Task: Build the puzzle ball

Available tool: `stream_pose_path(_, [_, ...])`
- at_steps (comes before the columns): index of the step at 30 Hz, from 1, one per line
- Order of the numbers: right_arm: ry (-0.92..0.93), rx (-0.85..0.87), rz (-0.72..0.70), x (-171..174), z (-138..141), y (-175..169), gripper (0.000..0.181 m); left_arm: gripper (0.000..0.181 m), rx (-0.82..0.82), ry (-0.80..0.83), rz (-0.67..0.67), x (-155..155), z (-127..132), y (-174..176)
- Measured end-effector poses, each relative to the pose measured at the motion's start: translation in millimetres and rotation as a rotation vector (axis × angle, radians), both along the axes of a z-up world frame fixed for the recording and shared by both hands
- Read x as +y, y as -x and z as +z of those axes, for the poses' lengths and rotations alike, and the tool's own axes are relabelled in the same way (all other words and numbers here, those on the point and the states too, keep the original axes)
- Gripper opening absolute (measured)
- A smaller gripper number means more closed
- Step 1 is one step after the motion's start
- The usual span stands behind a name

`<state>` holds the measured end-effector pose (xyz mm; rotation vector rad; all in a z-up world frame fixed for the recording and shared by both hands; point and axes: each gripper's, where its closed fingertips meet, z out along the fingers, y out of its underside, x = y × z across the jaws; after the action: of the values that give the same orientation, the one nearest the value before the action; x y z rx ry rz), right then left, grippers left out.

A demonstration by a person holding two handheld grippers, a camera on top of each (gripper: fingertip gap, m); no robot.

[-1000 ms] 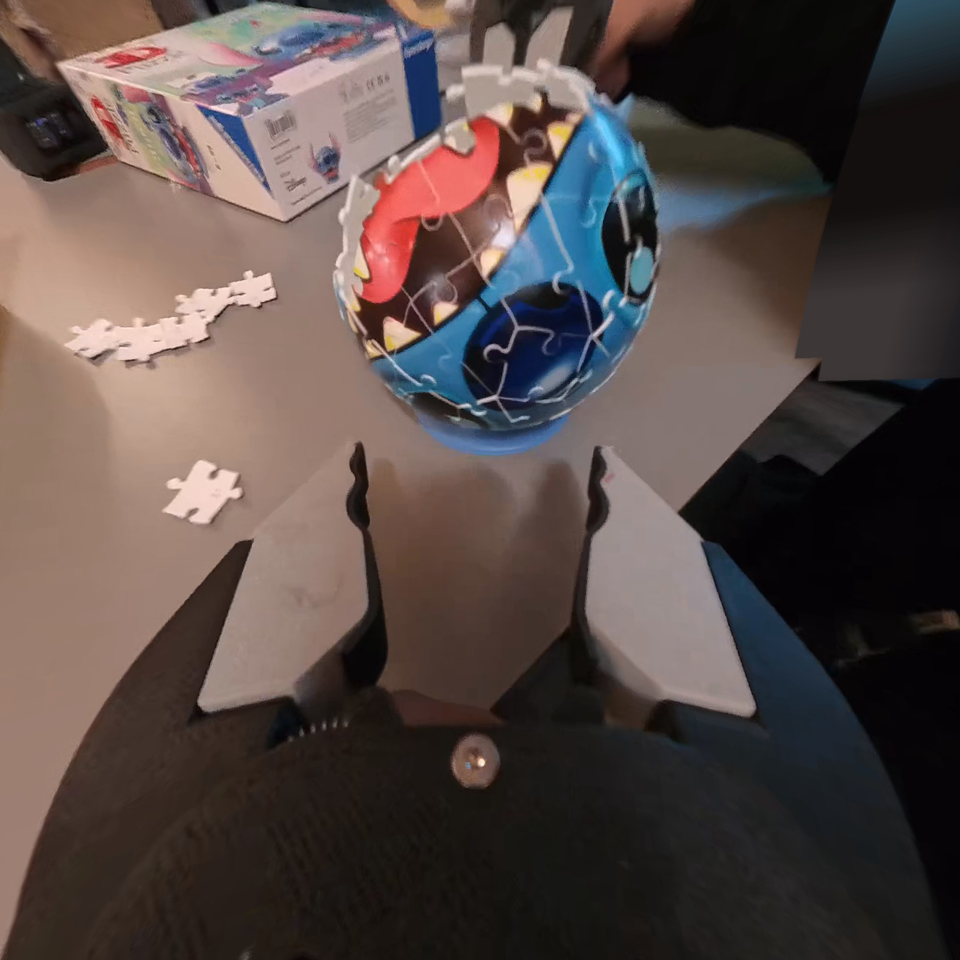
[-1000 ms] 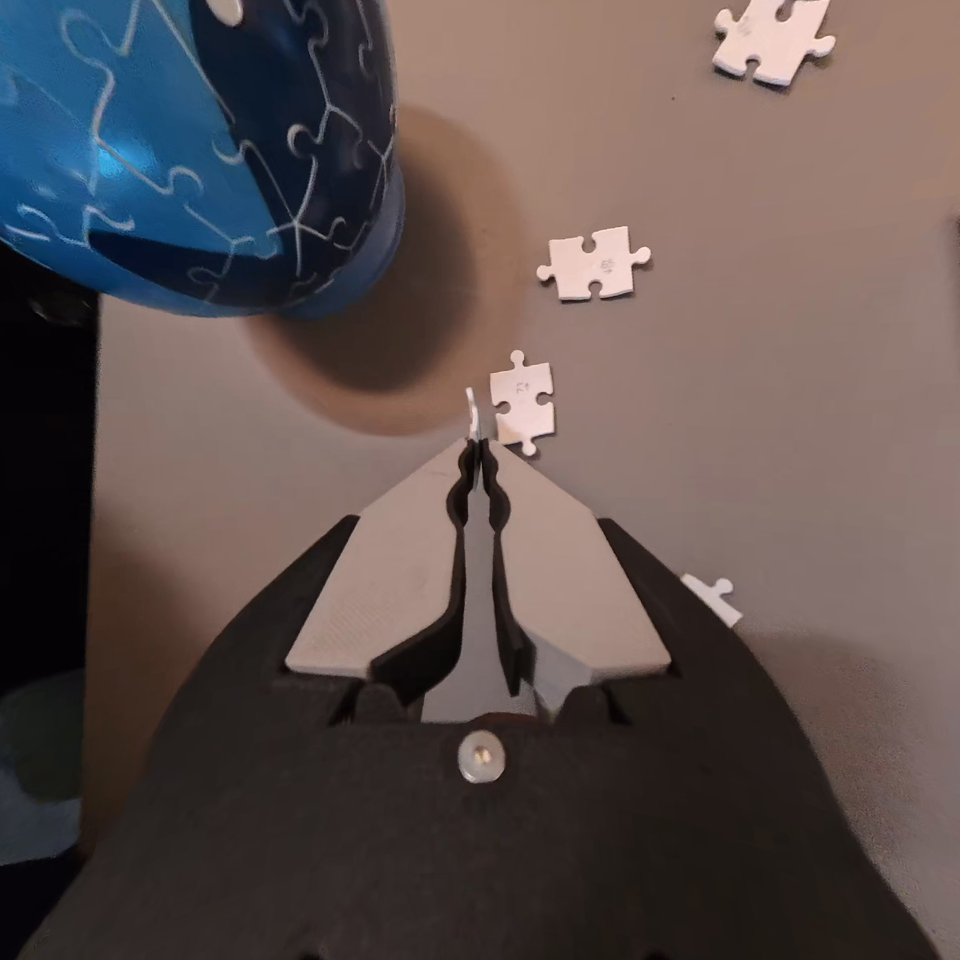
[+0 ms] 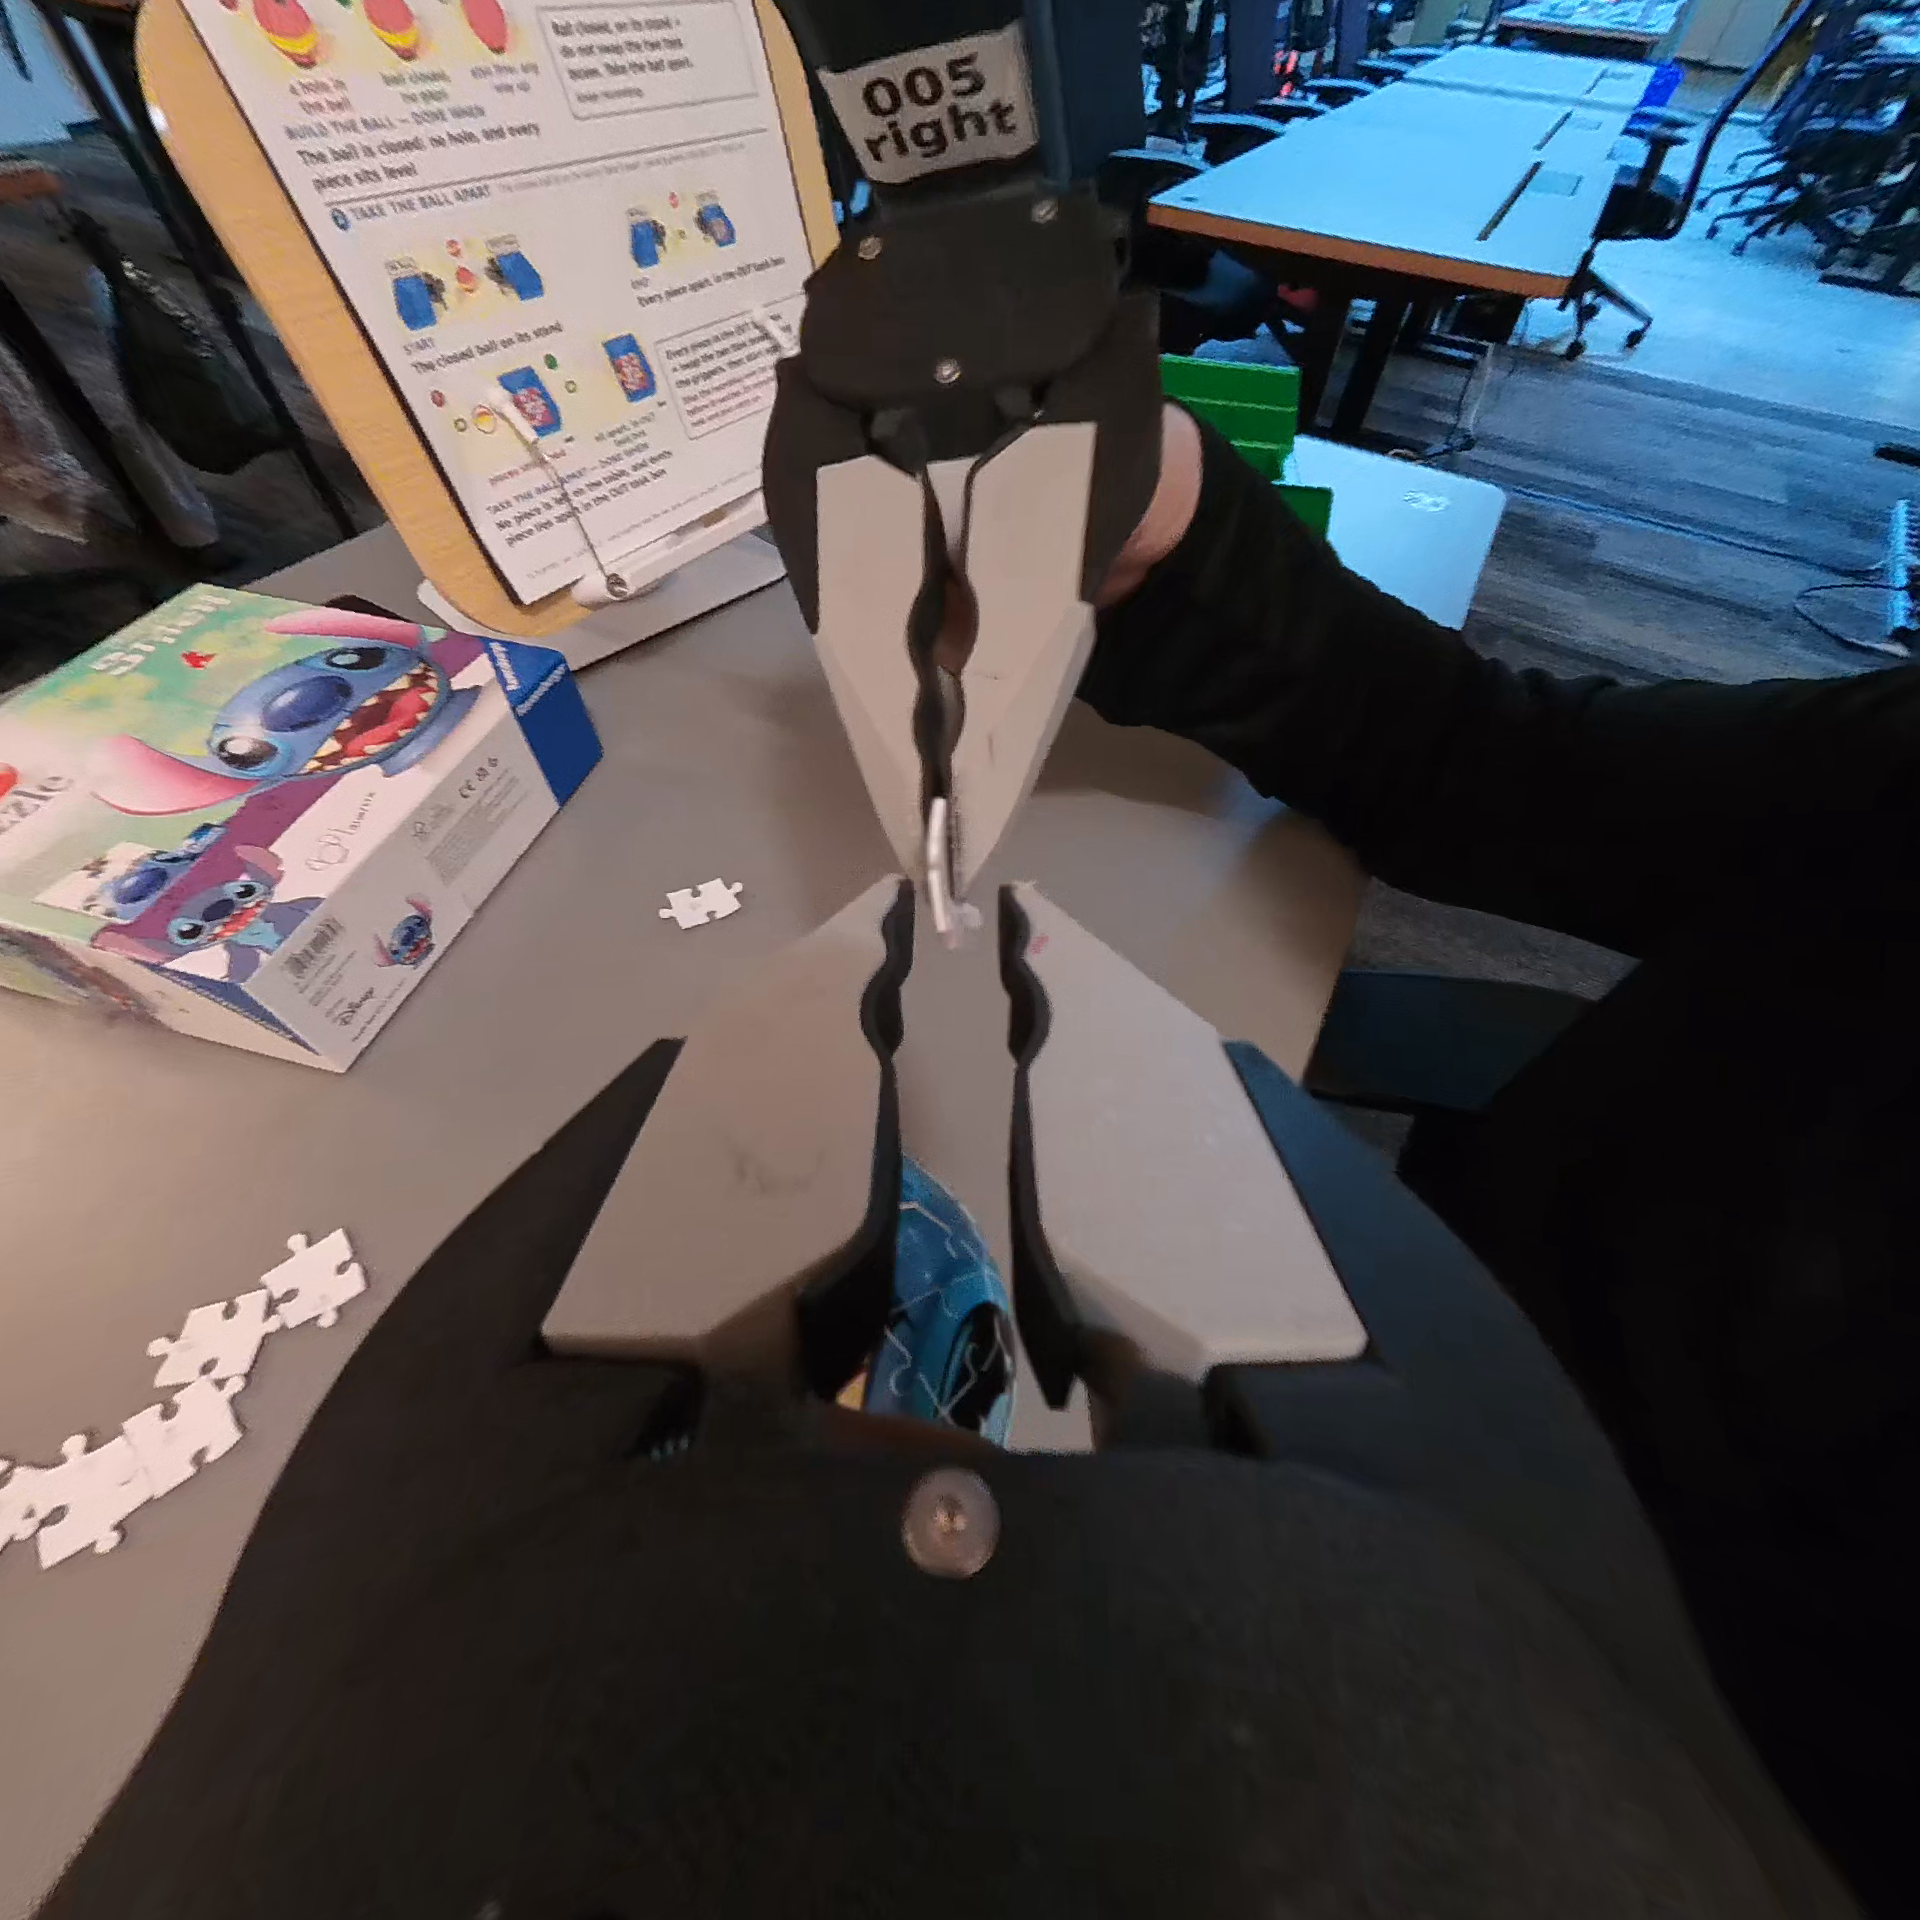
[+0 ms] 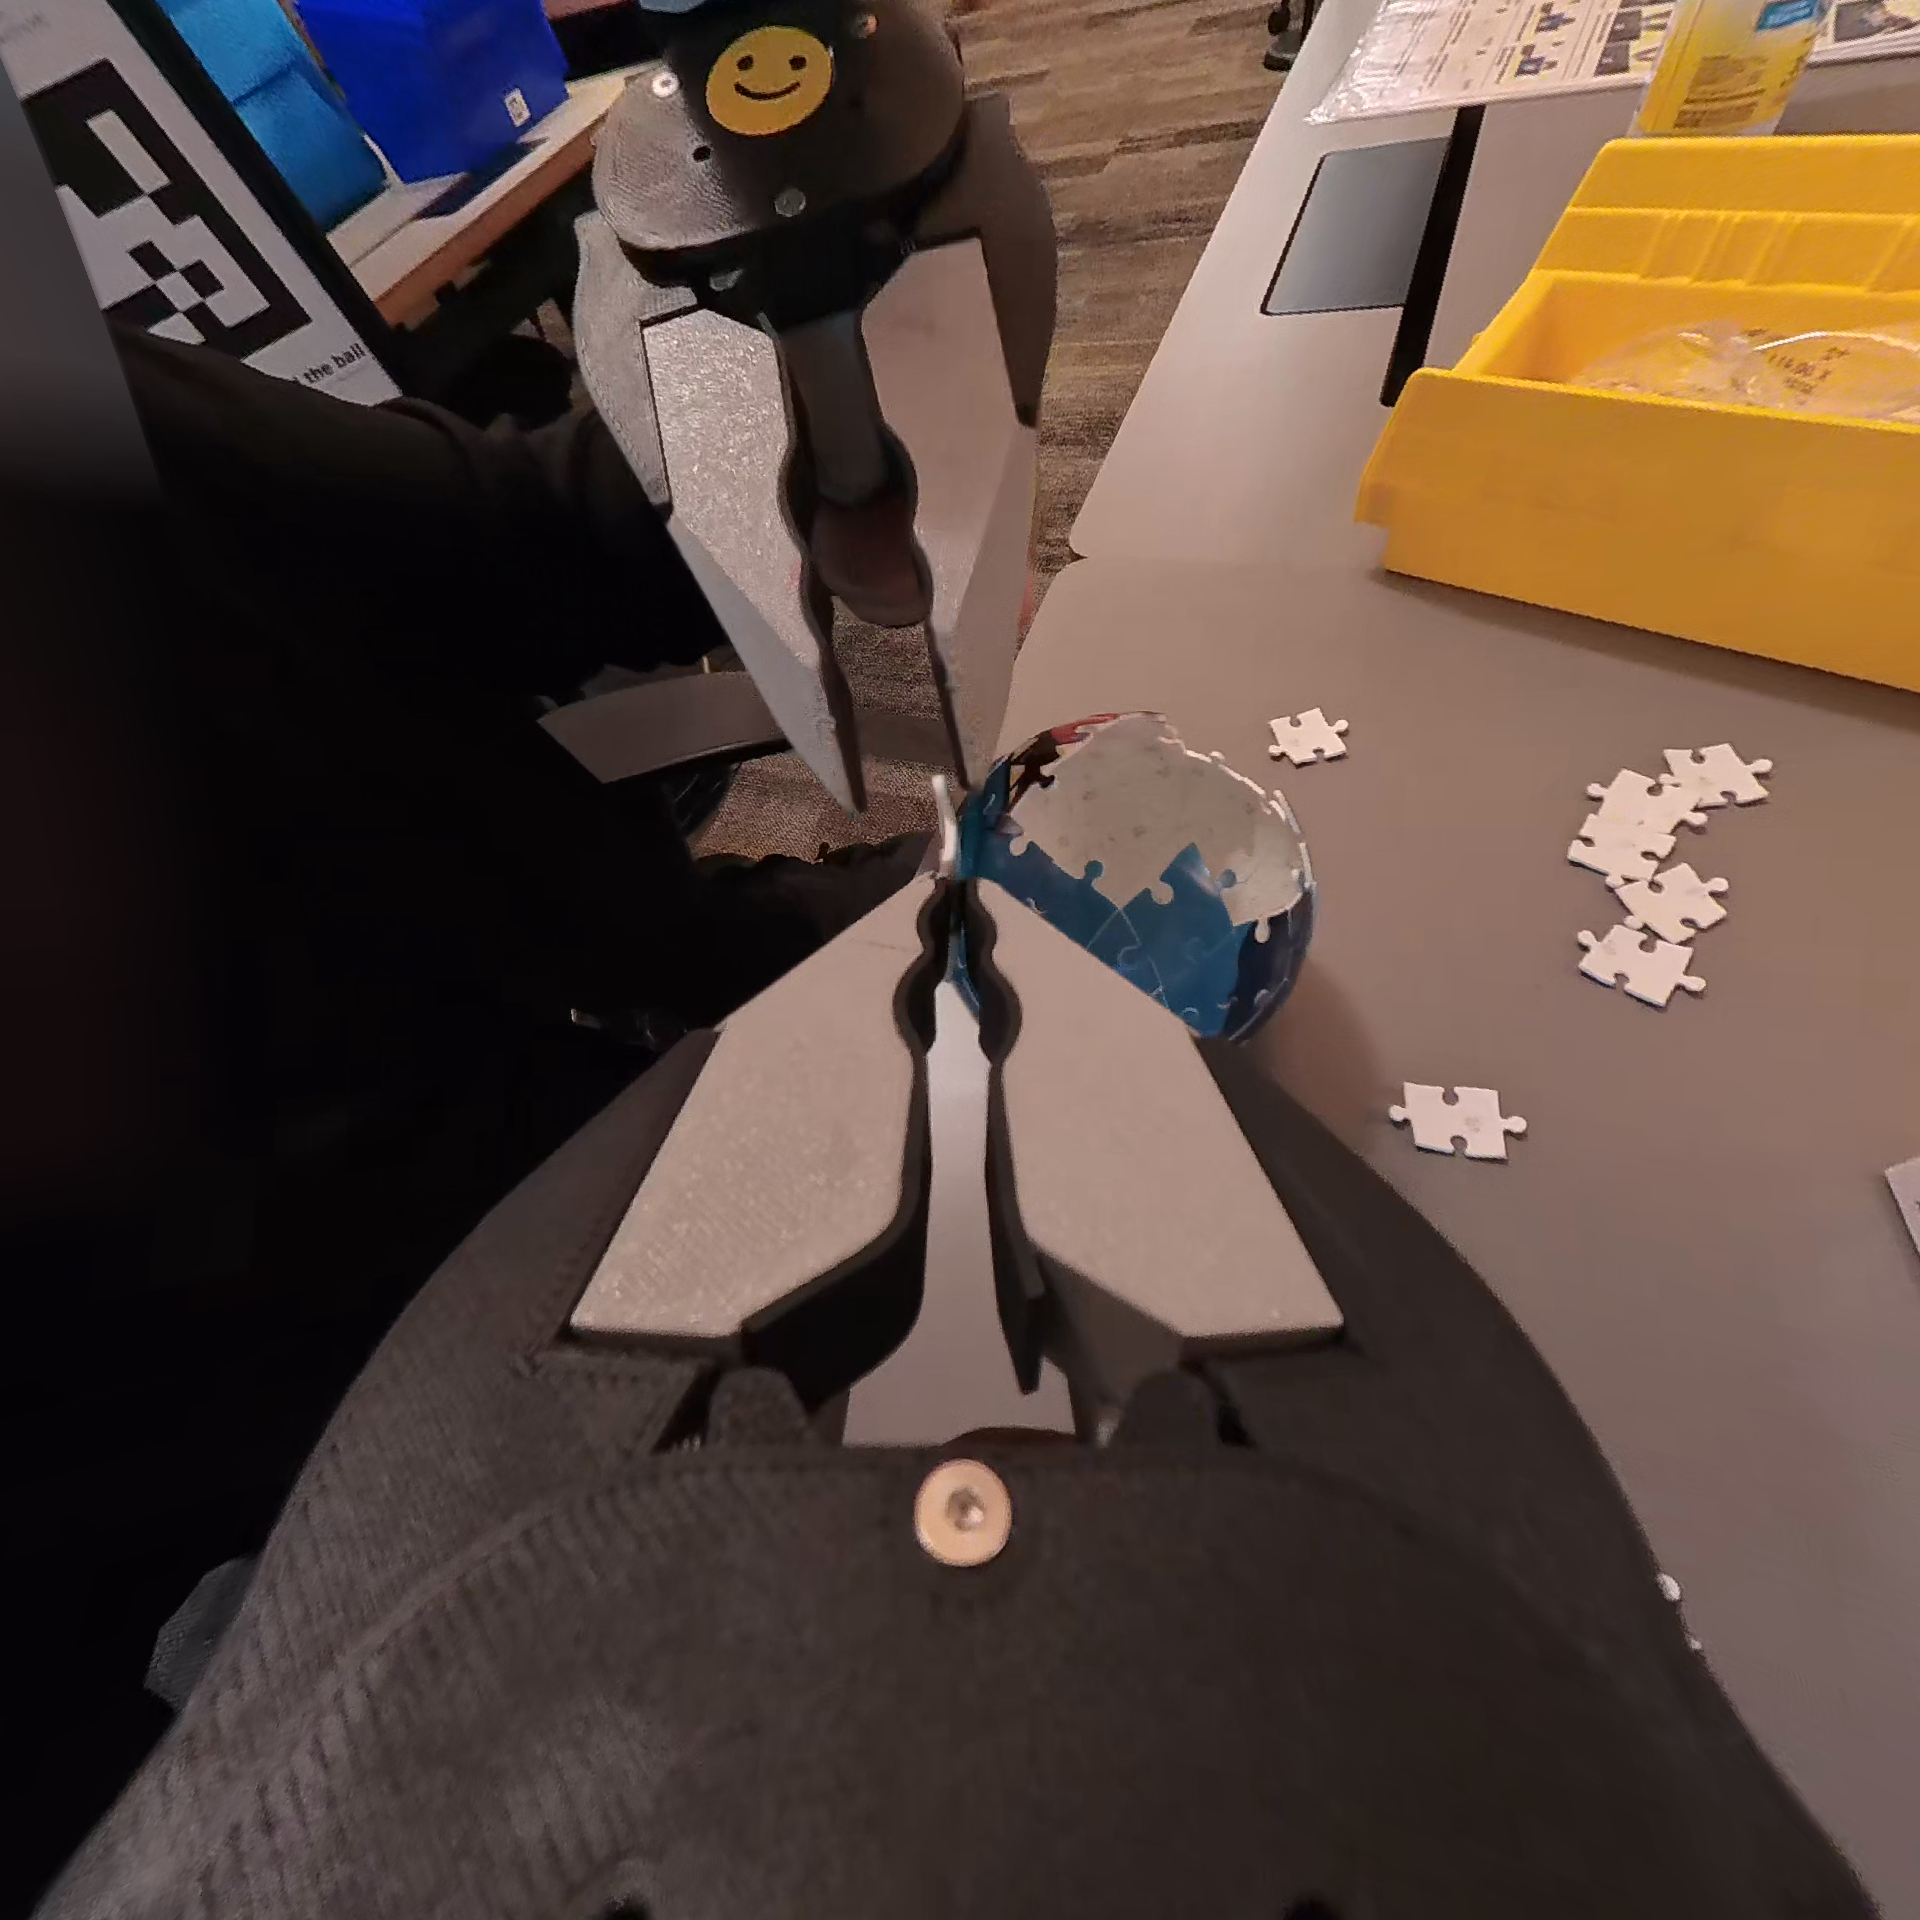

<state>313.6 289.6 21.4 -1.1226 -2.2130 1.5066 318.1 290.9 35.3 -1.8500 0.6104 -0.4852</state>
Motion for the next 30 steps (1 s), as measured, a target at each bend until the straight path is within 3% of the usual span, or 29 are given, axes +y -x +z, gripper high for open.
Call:
stream_pose_path(2, [-0.009,0.018,0.004,-3.2,2.9,-0.3,0.000,0.001,0.044,-0.015,0.016,3.9,-4.8,2.0])
stream_pose_path(9, [-0.093,0.110,-0.063,-6.5,13.7,14.5,0.000,0.000,-0.005,-0.134,0.091,-3.9,3.4,16.5])
stream_pose_path(16, [-0.183,0.180,-0.102,-21.6,21.7,32.4,0.000,0.000,-0.097,-0.145,0.100,-16.1,-2.0,30.2])
stream_pose_path(22, [-0.030,0.284,-0.145,-31.7,45.6,51.4,0.000,0.000,-0.145,-0.135,0.087,-16.2,-12.8,28.6])
stream_pose_path(26, [-0.087,0.268,-0.205,-23.6,35.7,63.6,0.000,0.000,-0.140,-0.244,0.166,-19.4,7.7,47.6])
stream_pose_path(30, [0.008,0.342,-0.230,-11.8,56.7,58.3,0.009,0.000,-0.202,-0.261,0.225,-24.8,17.6,76.9])
